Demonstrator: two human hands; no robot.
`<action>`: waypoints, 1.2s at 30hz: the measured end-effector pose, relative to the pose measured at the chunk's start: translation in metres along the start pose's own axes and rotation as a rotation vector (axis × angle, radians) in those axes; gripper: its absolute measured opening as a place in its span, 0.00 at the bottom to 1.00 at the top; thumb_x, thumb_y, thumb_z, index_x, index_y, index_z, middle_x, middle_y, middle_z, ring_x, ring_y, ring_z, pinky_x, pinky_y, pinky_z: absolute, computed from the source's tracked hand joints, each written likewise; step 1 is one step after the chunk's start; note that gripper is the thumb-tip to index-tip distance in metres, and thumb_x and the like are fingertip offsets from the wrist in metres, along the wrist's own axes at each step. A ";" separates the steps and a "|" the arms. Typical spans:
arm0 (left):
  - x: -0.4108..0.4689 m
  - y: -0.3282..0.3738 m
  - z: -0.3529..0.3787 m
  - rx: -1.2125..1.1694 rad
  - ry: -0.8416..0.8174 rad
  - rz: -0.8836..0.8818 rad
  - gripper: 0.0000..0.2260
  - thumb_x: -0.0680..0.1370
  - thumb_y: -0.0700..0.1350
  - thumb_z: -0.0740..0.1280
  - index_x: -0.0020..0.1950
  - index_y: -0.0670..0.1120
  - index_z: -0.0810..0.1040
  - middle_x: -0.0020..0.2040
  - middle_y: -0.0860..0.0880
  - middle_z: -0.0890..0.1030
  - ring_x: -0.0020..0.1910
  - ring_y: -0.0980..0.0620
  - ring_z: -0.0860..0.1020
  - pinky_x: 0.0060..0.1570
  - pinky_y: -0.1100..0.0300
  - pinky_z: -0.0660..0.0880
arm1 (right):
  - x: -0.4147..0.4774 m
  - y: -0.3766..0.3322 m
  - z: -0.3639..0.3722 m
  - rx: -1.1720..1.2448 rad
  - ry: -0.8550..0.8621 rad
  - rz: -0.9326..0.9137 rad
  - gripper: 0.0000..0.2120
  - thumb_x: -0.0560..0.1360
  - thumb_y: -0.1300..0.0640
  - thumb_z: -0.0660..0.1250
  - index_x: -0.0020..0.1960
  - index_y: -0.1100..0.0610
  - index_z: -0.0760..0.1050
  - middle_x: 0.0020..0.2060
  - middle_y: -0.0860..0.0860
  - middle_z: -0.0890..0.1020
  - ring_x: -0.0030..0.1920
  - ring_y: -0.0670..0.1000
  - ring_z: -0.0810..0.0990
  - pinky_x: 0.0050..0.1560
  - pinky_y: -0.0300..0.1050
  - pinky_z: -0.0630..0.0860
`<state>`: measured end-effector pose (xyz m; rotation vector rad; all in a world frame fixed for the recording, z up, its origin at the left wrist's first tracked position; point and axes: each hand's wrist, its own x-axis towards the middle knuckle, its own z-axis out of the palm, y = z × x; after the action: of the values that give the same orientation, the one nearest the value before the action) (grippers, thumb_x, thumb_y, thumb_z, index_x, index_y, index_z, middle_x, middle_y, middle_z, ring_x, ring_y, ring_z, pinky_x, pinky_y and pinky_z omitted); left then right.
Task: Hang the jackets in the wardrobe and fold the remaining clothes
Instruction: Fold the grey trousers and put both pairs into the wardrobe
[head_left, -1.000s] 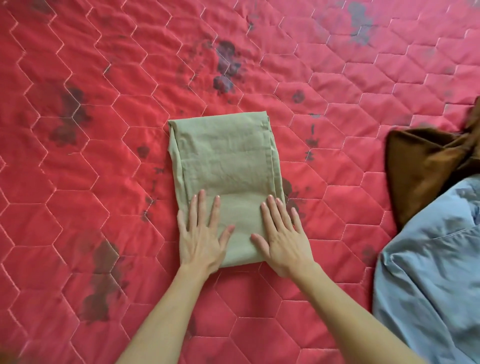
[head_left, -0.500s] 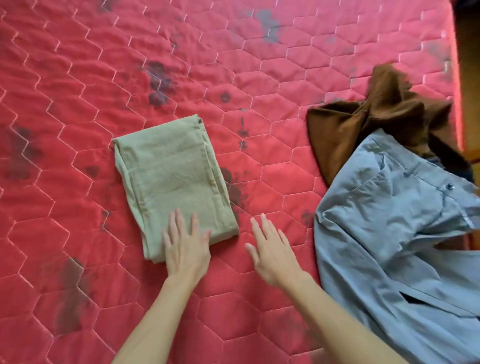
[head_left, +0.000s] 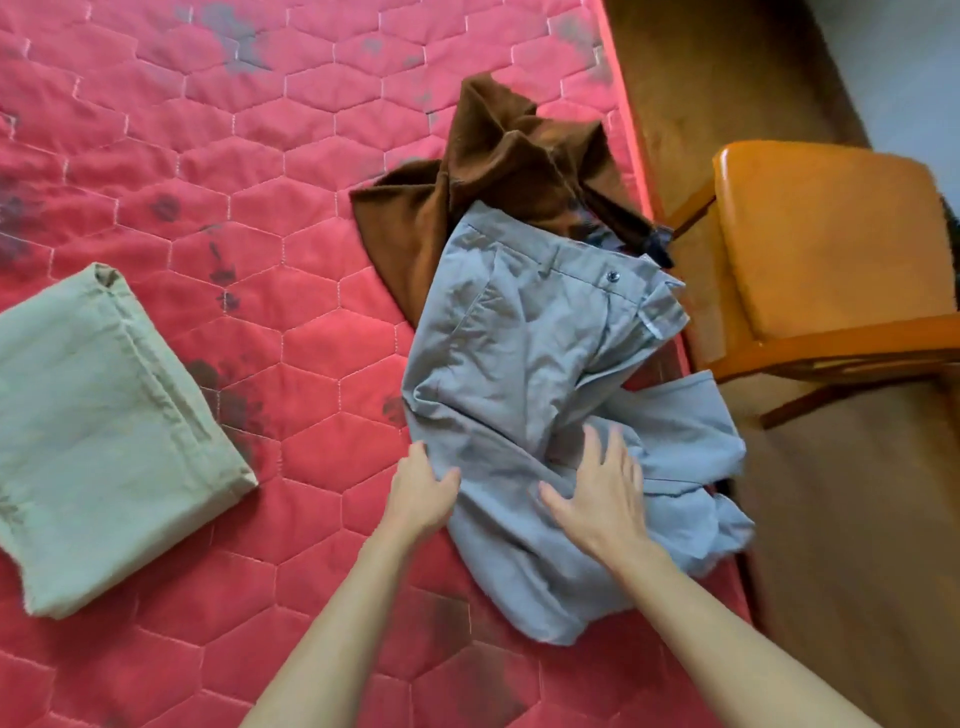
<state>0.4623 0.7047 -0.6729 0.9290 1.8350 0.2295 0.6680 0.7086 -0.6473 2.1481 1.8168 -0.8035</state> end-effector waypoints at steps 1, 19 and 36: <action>-0.001 0.004 0.009 -0.006 -0.017 -0.027 0.29 0.79 0.45 0.66 0.76 0.39 0.60 0.69 0.35 0.73 0.69 0.35 0.71 0.62 0.52 0.68 | -0.001 0.016 -0.002 0.008 -0.054 0.067 0.51 0.73 0.34 0.66 0.80 0.60 0.45 0.79 0.60 0.53 0.80 0.58 0.53 0.78 0.56 0.49; -0.068 -0.042 -0.015 -0.082 -0.203 -0.171 0.13 0.70 0.34 0.72 0.51 0.47 0.79 0.42 0.52 0.86 0.42 0.53 0.82 0.39 0.57 0.81 | -0.053 0.028 0.008 0.206 -0.676 0.006 0.50 0.66 0.27 0.67 0.77 0.56 0.61 0.72 0.53 0.71 0.71 0.55 0.70 0.68 0.47 0.69; 0.094 0.088 -0.031 0.018 0.312 0.085 0.37 0.69 0.61 0.69 0.74 0.47 0.65 0.68 0.43 0.74 0.66 0.41 0.74 0.66 0.43 0.72 | 0.149 0.049 -0.112 0.673 0.282 0.249 0.28 0.76 0.71 0.62 0.75 0.58 0.63 0.66 0.55 0.77 0.65 0.56 0.75 0.65 0.48 0.71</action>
<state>0.4625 0.8375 -0.6776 1.0299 2.0858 0.4306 0.7582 0.8792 -0.6425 2.9622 1.4684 -1.2295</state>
